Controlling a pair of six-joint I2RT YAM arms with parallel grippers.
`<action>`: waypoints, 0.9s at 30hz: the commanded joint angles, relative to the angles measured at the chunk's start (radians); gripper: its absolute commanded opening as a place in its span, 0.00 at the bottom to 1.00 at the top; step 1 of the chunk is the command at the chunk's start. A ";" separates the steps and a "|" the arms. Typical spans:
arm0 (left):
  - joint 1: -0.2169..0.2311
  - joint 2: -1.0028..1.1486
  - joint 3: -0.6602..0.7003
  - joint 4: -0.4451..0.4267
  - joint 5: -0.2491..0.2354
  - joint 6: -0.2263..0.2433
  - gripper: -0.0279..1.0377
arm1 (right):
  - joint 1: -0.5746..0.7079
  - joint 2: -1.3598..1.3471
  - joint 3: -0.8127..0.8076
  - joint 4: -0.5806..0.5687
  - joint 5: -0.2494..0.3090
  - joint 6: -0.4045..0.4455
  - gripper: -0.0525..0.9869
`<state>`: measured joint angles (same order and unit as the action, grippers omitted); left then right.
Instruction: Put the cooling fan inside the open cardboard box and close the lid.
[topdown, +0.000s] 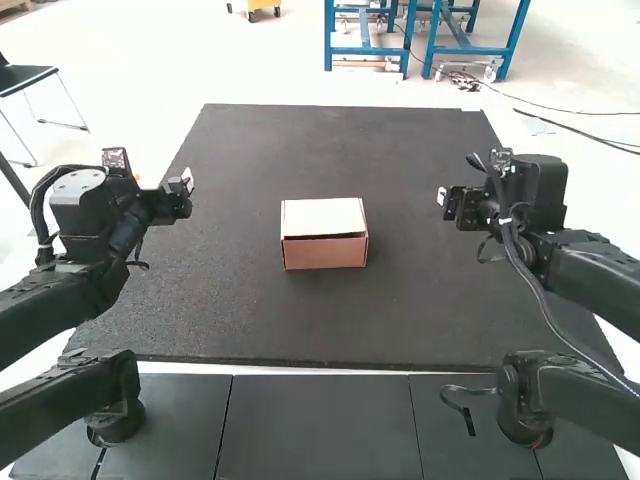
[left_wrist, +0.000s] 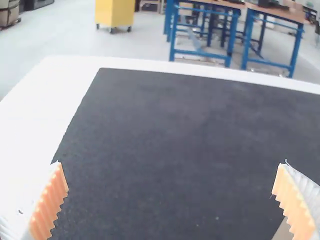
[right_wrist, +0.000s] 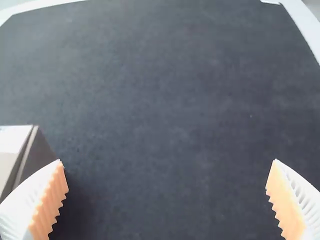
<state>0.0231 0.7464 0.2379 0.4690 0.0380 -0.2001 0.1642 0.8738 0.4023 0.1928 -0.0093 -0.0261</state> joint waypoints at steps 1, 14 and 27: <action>0.020 -0.074 -0.046 0.030 0.010 -0.012 0.93 | -0.029 -0.019 -0.036 0.056 0.017 0.020 0.92; 0.023 -0.234 -0.181 0.076 0.010 -0.030 0.93 | -0.031 -0.098 -0.211 0.171 0.008 -0.006 0.92; 0.015 -0.607 -0.239 -0.150 0.008 -0.045 0.92 | -0.012 -0.343 -0.352 0.244 -0.023 -0.005 0.92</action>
<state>0.0391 0.2245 0.0055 0.3550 0.0452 -0.2283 0.1421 0.5858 0.0639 0.4183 -0.0212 -0.0231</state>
